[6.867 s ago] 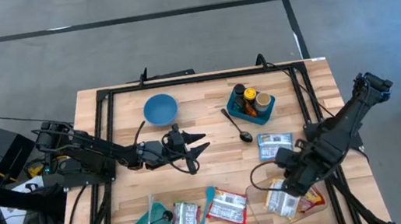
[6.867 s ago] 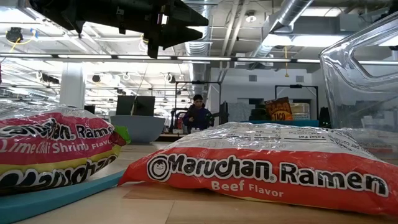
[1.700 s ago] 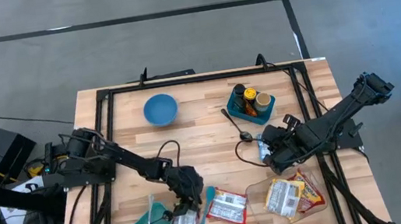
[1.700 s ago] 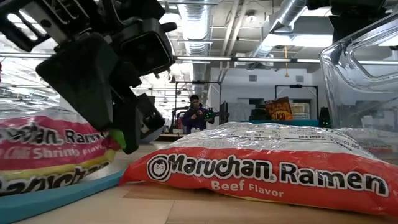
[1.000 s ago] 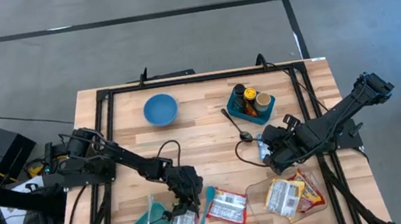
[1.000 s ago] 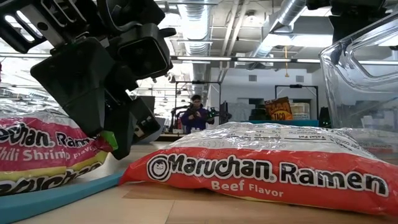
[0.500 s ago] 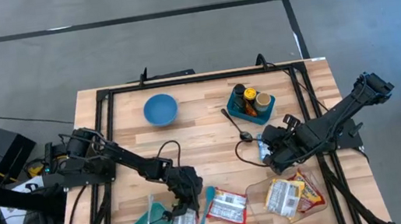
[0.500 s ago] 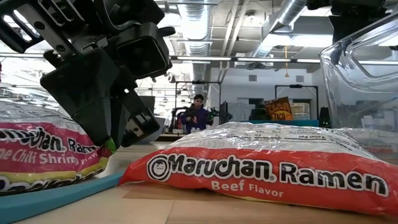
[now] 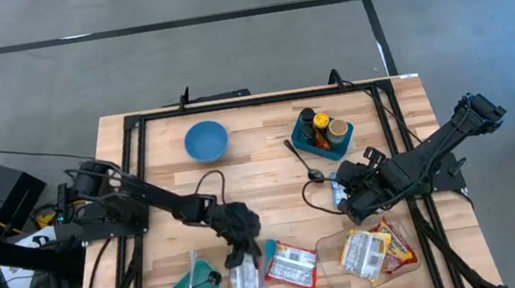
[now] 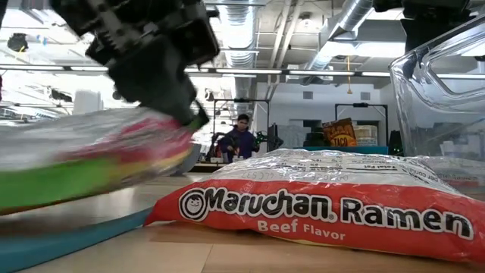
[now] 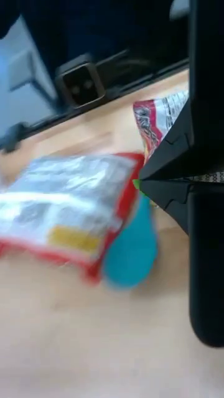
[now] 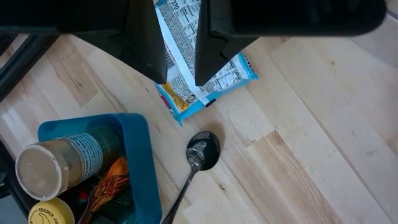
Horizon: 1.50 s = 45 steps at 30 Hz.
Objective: Pick & Place Food Item
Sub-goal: Put the pink green noodle pack into the transparent bin
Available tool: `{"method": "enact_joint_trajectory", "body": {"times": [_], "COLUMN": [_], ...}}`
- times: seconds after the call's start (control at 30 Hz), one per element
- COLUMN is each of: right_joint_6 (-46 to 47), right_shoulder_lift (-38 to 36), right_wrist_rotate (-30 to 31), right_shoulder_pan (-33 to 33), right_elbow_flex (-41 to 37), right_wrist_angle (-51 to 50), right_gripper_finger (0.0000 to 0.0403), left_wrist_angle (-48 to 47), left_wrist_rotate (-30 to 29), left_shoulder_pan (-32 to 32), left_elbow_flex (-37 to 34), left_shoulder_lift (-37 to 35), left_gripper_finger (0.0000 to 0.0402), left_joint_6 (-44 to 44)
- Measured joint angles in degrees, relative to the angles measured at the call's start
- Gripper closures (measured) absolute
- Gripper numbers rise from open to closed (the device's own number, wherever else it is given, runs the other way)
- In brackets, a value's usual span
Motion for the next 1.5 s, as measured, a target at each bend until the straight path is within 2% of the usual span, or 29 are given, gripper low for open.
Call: {"method": "enact_joint_trajectory", "body": {"times": [0.23, 0.37, 0.53, 1.17, 1.33, 1.5], "right_joint_6": [0.0, -0.02, 0.0, -0.02, -1.24, -6.79], "right_shoulder_lift": [0.0, 0.01, 0.0, 0.0, 0.0, 0.0], "right_wrist_rotate": [0.4, 0.42, 0.56, 2.78, 4.86, 5.57], "right_shoulder_pan": [0.0, 0.0, 0.0, 0.0, 0.0, -0.09], "right_elbow_flex": [0.0, 0.0, 0.0, 0.0, 0.0, 0.0], "right_wrist_angle": [0.02, 0.06, 0.23, 2.1, 5.07, 12.19], "right_gripper_finger": [0.0326, 0.0326, 0.0326, 0.0326, 0.0326, 0.0326], "left_wrist_angle": [-6.47, -8.49, -8.51, -2.39, -1.44, 0.94], "left_wrist_rotate": [-15.45, -19.51, -27.91, -30.75, -33.8, -36.09], "left_shoulder_pan": [2.71, 3.55, 3.57, 3.6, 3.6, 3.61], "left_elbow_flex": [0.01, 0.0, 0.0, 0.0, 0.0, 0.0], "left_shoulder_lift": [-8.24, -9.1, -9.1, -10.97, -14.12, -16.49], "left_gripper_finger": [0.0401, 0.0401, 0.0401, 0.0401, 0.0401, 0.0401], "left_joint_6": [3.86, 3.58, 3.4, 3.75, 3.88, 3.9]}}
